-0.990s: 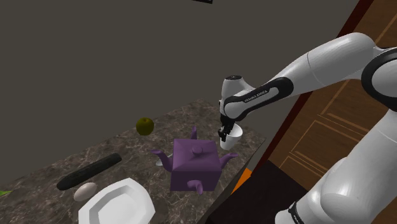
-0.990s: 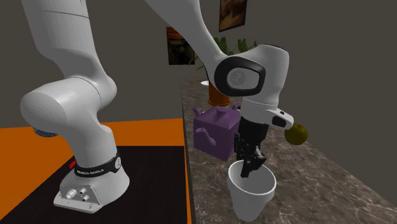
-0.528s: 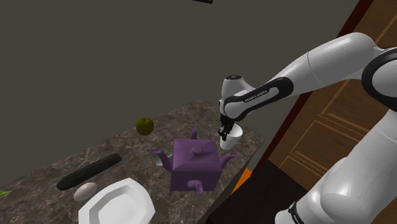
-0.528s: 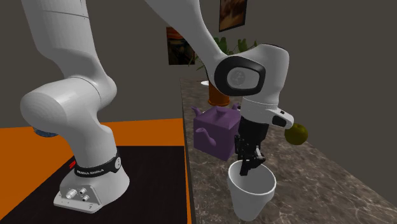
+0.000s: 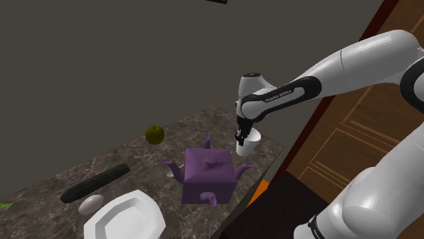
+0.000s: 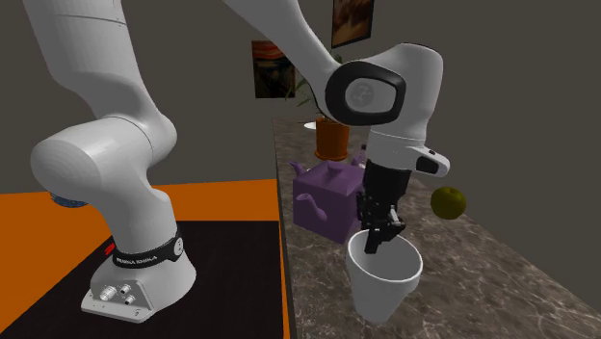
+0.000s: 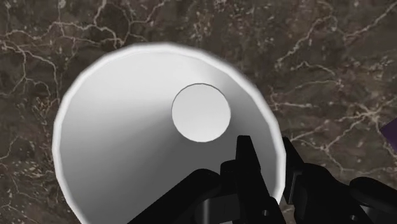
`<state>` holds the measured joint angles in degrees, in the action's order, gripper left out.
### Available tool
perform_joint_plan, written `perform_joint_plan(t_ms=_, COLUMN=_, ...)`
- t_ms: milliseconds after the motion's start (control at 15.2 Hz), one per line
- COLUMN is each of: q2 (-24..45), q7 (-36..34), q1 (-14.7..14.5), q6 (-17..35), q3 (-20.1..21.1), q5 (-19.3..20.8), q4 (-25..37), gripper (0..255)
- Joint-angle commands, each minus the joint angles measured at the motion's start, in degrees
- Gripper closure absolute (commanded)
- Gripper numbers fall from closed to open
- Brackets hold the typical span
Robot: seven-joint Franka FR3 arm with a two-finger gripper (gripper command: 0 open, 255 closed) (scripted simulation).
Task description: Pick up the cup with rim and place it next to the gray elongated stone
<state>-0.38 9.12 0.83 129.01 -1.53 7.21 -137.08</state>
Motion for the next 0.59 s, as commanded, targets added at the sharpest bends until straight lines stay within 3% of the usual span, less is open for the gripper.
perform_joint_plan(t_ms=0, q2=-1.17, q7=0.14, q1=-0.04, q6=-1.54, q3=0.04, q5=-0.12, q4=0.37, gripper=255)
perform_joint_plan(t_ms=528, q2=-5.07, q7=0.82, q1=-0.14, q6=-7.89, q3=0.12, q5=-0.56, q4=2.84, gripper=255)
